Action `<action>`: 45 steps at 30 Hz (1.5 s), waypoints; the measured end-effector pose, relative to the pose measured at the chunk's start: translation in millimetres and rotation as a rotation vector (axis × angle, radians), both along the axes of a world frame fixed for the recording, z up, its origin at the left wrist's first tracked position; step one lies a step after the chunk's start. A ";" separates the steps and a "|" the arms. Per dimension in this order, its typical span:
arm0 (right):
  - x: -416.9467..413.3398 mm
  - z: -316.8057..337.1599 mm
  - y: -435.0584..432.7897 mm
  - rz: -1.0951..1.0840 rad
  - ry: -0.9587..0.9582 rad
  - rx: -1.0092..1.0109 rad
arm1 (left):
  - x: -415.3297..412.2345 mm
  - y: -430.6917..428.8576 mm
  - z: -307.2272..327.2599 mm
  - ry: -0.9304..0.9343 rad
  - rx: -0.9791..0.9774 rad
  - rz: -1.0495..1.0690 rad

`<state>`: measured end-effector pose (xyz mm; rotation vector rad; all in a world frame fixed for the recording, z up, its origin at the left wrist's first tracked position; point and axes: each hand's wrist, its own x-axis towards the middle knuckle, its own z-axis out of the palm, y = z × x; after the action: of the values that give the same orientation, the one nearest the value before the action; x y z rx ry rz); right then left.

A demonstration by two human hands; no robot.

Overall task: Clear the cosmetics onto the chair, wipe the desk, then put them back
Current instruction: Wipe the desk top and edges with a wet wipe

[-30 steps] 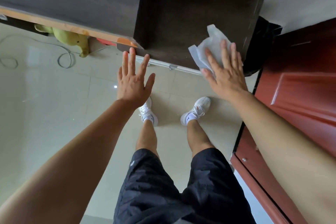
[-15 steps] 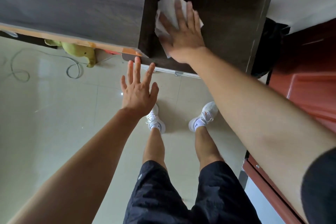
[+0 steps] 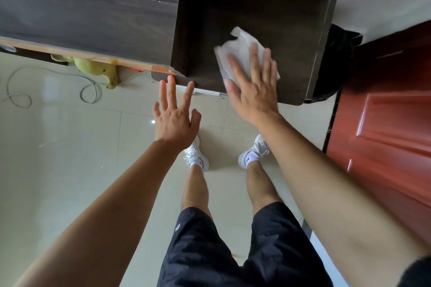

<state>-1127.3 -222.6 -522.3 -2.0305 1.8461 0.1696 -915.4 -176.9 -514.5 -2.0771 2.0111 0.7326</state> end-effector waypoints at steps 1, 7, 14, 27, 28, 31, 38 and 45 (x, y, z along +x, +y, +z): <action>-14.4 -2.8 14.3 -0.035 -0.005 -0.004 | 0.1 -0.1 -0.5 -0.006 0.003 -0.006; -76.4 -3.0 20.7 -0.232 0.062 0.016 | 1.6 -1.1 -0.6 -0.002 -0.002 -0.011; 2.7 -2.5 -23.3 -0.270 0.017 -0.009 | 2.0 -0.5 2.9 0.000 -0.001 -0.028; -29.6 19.0 4.9 -0.107 -0.225 -0.066 | 2.9 -13.5 21.3 -0.001 0.071 -0.032; -31.6 28.0 6.9 -0.136 -0.264 -0.052 | 2.5 -14.8 29.6 -0.003 0.081 -0.047; -29.5 39.0 10.9 -0.325 -0.376 0.027 | 3.1 -10.5 37.1 -0.023 0.152 -0.078; -25.2 139.8 6.9 -0.409 -0.462 -0.055 | 4.9 -12.9 132.2 0.051 -0.014 -0.285; -26.5 233.1 -12.1 -0.422 -0.435 -0.205 | 17.5 -66.1 221.2 0.111 -0.244 -0.352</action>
<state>-1153.7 -234.7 -289.2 -1.5764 1.9994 -0.5517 -897.9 -243.1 -293.3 -1.7479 2.5489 0.5710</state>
